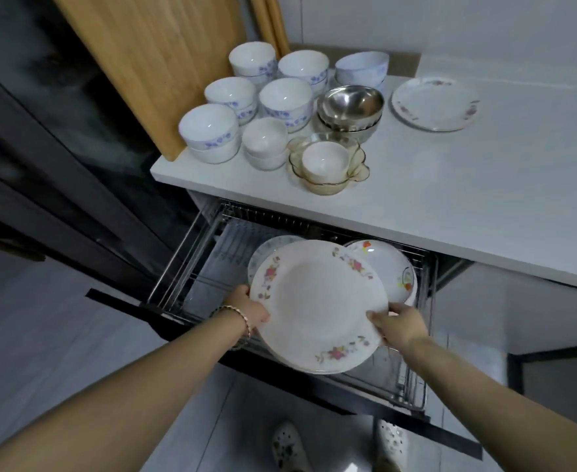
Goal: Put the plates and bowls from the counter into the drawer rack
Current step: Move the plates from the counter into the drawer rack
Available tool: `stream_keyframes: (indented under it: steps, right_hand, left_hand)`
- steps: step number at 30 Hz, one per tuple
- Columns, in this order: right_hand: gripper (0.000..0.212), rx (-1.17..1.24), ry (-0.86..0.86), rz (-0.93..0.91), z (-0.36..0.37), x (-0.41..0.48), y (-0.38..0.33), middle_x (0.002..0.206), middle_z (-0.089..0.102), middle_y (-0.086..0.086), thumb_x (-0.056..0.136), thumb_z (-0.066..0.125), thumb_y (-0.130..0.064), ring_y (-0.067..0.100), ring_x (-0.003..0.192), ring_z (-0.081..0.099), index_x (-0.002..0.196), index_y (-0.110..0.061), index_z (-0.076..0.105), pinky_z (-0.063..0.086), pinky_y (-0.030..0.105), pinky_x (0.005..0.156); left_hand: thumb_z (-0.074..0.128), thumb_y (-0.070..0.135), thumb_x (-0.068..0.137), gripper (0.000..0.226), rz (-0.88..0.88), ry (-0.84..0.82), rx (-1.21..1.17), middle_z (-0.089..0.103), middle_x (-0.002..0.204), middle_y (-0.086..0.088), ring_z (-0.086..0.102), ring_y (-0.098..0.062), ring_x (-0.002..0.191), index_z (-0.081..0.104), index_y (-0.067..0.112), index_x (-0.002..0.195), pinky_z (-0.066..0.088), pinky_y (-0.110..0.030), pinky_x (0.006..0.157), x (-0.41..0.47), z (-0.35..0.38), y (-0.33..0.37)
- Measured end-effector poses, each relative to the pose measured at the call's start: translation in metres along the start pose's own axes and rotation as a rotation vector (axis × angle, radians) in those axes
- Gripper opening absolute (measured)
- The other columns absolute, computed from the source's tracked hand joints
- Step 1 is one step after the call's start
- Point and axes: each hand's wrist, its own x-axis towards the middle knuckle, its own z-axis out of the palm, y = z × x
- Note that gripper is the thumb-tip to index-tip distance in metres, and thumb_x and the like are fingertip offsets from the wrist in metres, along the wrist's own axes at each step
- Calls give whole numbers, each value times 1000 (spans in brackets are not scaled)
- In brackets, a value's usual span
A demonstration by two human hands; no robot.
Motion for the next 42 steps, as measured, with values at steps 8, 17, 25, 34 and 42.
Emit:
stream_keyframes:
  steps: [8,17,25,34,42]
  right_hand:
    - [25,15,-4,54,74,32,-14,65,57,7,88,53,-11,27,80,54,63,-8,58,50,45,85]
    - [36,30,13,189,142,110,-27,105,61,13,85,55,-7,31,98,57,121,-2,58,50,42,93]
    - [44,89,96,373,214,182,2,103,70,16,80,48,-1,26,83,58,120,-13,61,47,29,75]
    - [34,-49,315,458,248,211,16,111,67,23,85,47,0,37,104,60,115,-3,62,45,31,84]
    - [54,39,336,452,252,217,13,119,59,22,85,46,-3,35,106,57,138,-13,39,37,28,75]
  left_hand:
    - [58,-10,77,46,-80,-14,70,58,124,-20,56,-35,114,52,0,121,51,-49,94,74,-33,-13]
    - [51,3,84,15,-92,-8,210,60,98,-3,55,-22,95,55,14,93,46,-28,84,190,-32,-10]
    - [51,2,85,29,-93,-60,395,60,123,-15,58,-28,109,57,5,113,46,-30,89,302,-14,-14]
    - [43,3,90,37,-4,-85,437,58,125,-13,56,-28,109,48,9,126,44,-31,92,356,18,-20]
    - [39,-11,81,75,-54,-191,167,46,139,-11,47,-34,123,22,22,147,44,-48,102,352,33,-32]
